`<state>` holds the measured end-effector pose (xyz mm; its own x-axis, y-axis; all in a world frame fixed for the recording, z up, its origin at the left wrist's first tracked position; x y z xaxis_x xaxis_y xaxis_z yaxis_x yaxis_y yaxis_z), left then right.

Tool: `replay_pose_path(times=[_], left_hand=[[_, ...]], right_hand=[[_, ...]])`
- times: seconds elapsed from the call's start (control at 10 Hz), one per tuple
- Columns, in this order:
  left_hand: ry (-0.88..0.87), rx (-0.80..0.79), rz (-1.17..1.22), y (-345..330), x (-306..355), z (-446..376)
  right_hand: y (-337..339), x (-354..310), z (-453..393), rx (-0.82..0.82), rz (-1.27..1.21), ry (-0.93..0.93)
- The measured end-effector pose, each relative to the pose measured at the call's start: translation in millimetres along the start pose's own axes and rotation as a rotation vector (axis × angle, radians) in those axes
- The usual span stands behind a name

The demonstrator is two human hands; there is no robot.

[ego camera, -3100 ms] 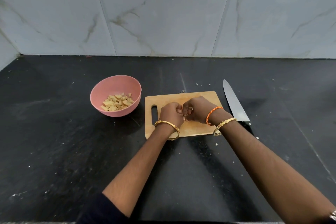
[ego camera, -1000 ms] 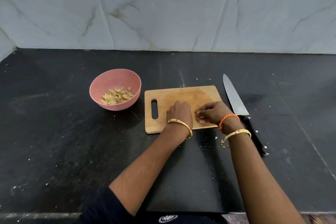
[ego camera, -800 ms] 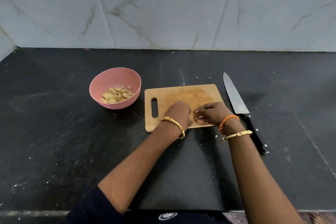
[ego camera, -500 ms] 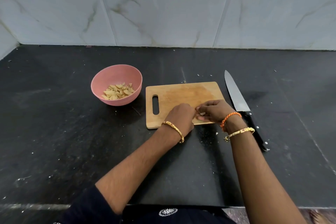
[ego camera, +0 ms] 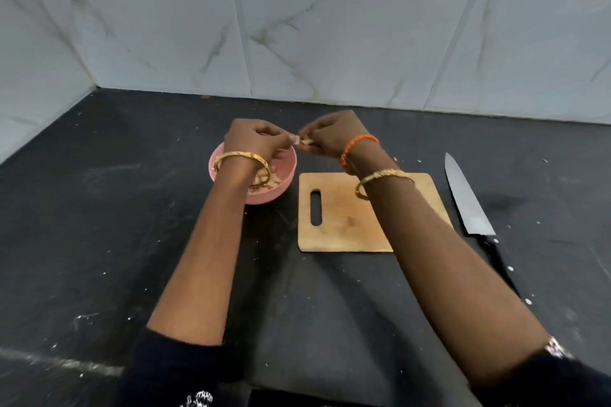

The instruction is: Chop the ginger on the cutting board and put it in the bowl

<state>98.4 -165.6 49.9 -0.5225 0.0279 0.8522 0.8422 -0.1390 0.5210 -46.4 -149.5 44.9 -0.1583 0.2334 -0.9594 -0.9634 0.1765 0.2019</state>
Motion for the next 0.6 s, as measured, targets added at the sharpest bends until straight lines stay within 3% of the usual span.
replay_pose_path(times=[0.2, 0.4, 0.5, 0.6], left_hand=[[0.194, -0.077, -0.458, 26.0, -39.4, -48.6], [0.161, 0.133, -0.456, 34.5, -48.7, -53.5], [0.062, 0.257, -0.457, 29.7, -40.9, -44.7], [-0.123, 0.434, -0.490, 19.6, -30.1, -26.3]], right_hand=[[-64.0, -15.1, -42.3, -0.144, 0.474, 0.062], [-64.4, -20.5, -49.7, -0.030, 0.453, 0.186], [-69.0, -19.6, -41.7, -0.039, 0.454, 0.307], [-65.0, -12.5, -23.9, 0.126, 0.458, 0.543]])
Point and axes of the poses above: each hand's wrist, its own z-axis away from the middle knuckle, its own y-axis out of the back of the hand, x = y × z, the point moved 8 cm from there along -z, towards the middle knuckle, and after that the axes turned 6 degrees about -z, right-handed, at the moved point
